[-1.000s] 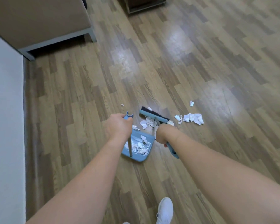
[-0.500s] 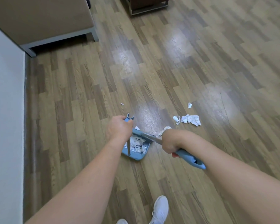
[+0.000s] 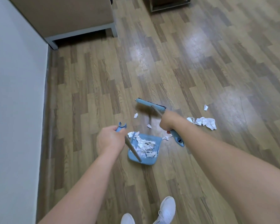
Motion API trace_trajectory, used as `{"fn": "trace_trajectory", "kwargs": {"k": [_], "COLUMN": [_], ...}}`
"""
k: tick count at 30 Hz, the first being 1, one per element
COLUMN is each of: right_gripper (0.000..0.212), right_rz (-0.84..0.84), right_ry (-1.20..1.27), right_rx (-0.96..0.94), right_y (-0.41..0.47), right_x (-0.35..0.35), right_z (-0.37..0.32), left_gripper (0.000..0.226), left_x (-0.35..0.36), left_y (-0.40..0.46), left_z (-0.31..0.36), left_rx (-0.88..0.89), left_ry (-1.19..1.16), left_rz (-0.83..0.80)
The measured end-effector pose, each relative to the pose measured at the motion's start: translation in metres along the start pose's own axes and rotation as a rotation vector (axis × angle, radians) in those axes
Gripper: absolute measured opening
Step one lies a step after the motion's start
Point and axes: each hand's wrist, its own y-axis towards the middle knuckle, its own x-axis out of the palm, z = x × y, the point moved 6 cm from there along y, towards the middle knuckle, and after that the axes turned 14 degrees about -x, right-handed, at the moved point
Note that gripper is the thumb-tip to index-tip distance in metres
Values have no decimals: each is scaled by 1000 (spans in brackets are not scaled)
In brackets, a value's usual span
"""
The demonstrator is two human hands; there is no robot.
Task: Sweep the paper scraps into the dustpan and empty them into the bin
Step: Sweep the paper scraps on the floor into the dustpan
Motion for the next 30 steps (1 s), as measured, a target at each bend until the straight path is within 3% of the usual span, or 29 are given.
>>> {"fn": "trace_trajectory", "kwargs": {"k": [7, 11, 14, 23, 30], "right_gripper": [26, 16, 35, 45, 21], "right_rz": [56, 4, -22, -196, -54], "right_ry": [-6, -70, -86, -319, 4], "right_rx": [-19, -34, -11, -11, 64], "right_y": [41, 48, 45, 3, -20], "right_x": [10, 18, 25, 39, 44], "right_z": [-18, -27, -25, -34, -46], "left_gripper": [26, 19, 15, 25, 23], "left_x": [-31, -51, -63, -75, -76], "left_y": [-4, 0, 7, 5, 4], "left_z": [-14, -25, -35, -45, -58], "left_rx": [43, 43, 3, -30, -3], "left_ry": [-22, -43, -94, -82, -15], "left_rz": [75, 121, 112, 84, 82]}}
